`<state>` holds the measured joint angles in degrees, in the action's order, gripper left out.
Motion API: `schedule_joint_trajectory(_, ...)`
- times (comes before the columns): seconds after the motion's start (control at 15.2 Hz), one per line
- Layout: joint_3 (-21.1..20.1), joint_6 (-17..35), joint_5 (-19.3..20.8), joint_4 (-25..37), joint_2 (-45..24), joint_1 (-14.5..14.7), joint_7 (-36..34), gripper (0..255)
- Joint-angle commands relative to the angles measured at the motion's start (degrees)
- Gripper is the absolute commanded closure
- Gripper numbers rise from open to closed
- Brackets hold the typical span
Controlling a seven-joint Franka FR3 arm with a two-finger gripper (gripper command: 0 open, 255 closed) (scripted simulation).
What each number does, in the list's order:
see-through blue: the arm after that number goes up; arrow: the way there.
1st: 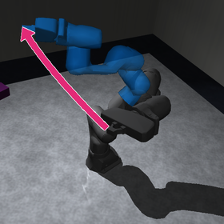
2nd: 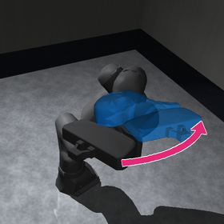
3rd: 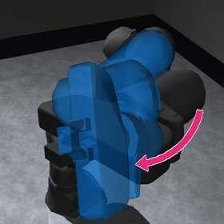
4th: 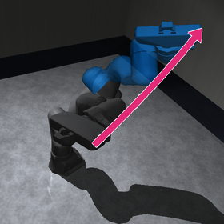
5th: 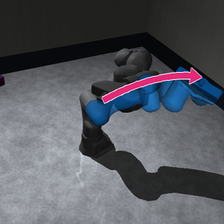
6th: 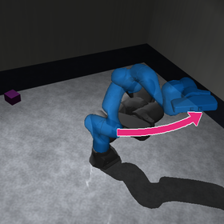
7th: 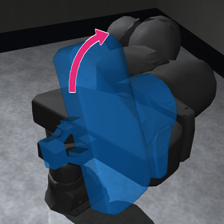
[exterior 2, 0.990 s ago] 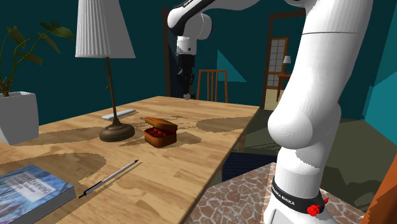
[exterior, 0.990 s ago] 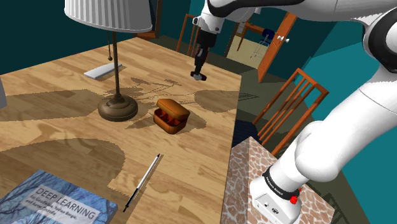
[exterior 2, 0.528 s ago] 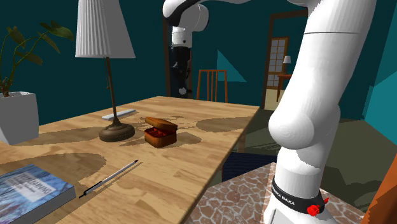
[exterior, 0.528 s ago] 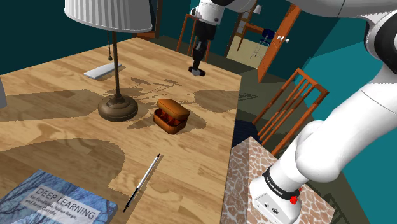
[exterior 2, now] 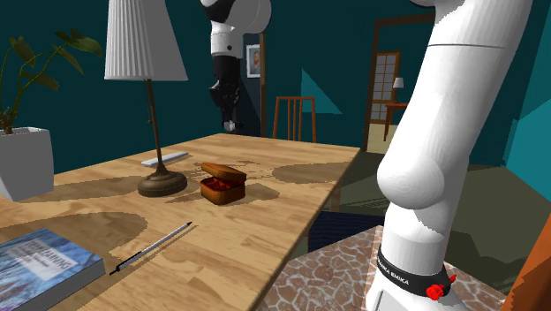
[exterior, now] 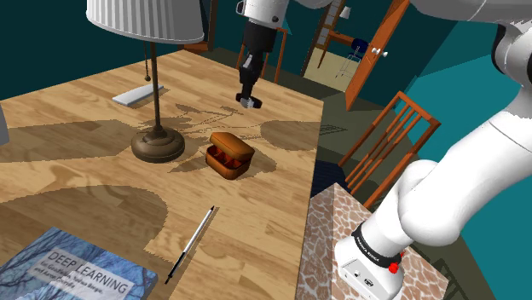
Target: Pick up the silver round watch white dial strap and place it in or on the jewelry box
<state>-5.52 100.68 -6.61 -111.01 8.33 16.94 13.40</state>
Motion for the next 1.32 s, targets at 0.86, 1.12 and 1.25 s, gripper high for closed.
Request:
schedule_joint_trajectory(0.86, -2.7, 7.7, -0.7, -6.8, -0.5, 2.0, -3.7, 255)
schedule_joint_trajectory(1.12, -2.8, 10.8, -0.8, -9.2, -1.1, 2.1, -3.5, 255)
schedule_joint_trajectory(1.25, -2.8, 12.3, -0.8, -10.4, -1.5, 2.1, -3.3, 255)
